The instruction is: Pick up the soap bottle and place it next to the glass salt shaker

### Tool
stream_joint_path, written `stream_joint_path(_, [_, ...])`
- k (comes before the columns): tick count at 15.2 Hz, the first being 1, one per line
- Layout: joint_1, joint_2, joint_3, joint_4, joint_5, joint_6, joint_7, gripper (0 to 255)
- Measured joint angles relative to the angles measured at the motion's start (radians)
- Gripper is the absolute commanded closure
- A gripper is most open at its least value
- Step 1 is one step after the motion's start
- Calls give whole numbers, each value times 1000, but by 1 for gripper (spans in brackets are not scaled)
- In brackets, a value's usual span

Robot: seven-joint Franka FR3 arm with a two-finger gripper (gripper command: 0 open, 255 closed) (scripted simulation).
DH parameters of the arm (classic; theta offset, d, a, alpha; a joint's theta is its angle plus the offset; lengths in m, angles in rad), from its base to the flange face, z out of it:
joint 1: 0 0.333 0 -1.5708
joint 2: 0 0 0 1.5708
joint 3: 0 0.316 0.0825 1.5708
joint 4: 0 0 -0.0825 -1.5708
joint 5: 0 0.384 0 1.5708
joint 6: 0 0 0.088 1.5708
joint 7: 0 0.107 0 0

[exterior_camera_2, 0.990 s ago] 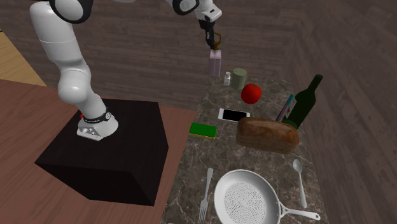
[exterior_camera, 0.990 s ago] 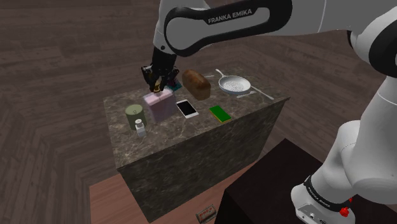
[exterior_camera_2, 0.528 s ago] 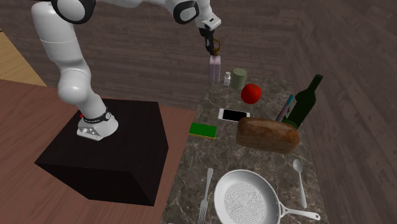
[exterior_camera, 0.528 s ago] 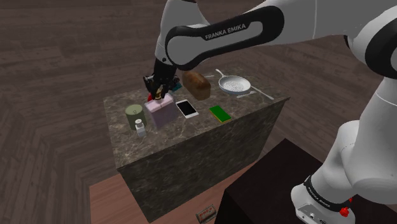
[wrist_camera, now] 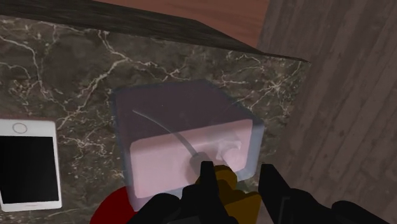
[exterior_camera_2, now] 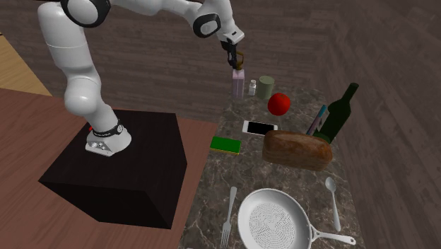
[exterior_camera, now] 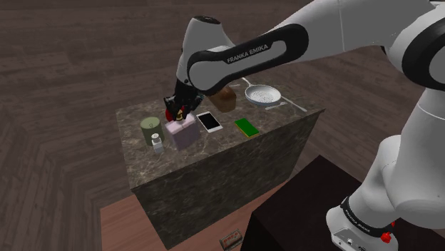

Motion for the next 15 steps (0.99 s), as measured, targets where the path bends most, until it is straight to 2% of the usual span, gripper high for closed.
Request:
stream_joint_path(11, [0,64,4,-67,12,131,-16,255])
stream_joint_path(15, [0,69,4,-71,12,140,-17,255])
